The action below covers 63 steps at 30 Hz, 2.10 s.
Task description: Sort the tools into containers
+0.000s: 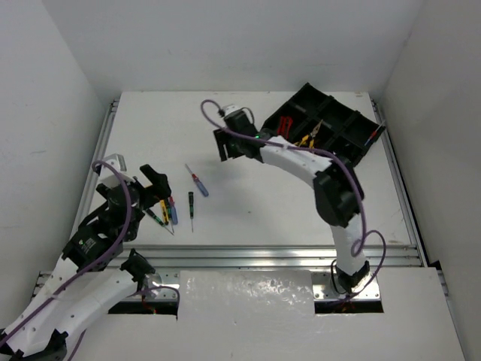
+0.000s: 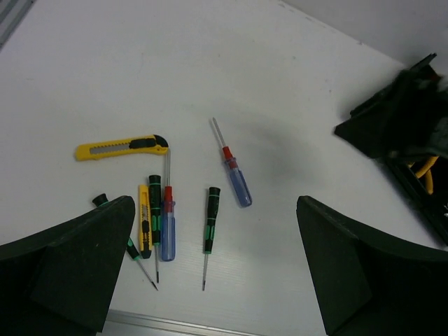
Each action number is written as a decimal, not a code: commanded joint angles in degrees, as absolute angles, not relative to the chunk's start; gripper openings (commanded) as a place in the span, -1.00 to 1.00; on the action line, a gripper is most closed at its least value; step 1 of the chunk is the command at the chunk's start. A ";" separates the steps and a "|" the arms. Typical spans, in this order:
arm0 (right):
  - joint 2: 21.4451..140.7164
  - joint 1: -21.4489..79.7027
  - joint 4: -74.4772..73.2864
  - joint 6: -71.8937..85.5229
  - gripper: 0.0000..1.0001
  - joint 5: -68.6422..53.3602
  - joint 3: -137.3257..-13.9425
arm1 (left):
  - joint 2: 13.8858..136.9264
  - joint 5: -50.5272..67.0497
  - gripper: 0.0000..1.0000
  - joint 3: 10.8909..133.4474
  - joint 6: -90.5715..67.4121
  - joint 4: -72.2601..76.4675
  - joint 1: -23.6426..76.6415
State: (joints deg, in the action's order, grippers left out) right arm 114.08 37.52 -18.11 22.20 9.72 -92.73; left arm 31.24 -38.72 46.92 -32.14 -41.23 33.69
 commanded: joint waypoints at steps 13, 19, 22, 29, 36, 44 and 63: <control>133.59 50.27 -26.54 17.66 0.15 3.34 -110.30 | 30.67 -37.62 0.99 47.55 -31.73 -39.11 33.66; 133.34 51.33 -26.46 18.98 0.13 7.28 -109.52 | 29.53 -37.53 1.00 47.29 -31.64 -38.94 33.66; 130.70 51.42 -24.35 23.36 0.13 7.29 -106.71 | 29.09 -37.44 1.00 47.20 -31.64 -38.76 33.66; 132.62 51.77 -25.48 37.78 0.31 12.28 -111.17 | 29.27 -37.18 0.99 47.20 -31.46 -38.58 33.75; 140.79 53.08 -28.65 43.86 0.41 17.23 -120.05 | 28.39 -36.74 0.99 47.11 -31.20 -38.41 33.66; 145.64 53.35 -31.65 45.44 0.21 20.30 -123.59 | 26.81 -36.12 1.00 46.85 -30.85 -37.97 33.66; 128.69 44.13 -18.66 37.40 -1.00 16.90 -98.21 | 23.91 -35.07 1.00 46.41 -30.24 -37.44 33.84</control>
State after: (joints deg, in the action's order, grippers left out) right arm 135.33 45.50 -23.55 46.06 21.17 -103.72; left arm 24.58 -35.81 46.81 -31.46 -40.05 33.69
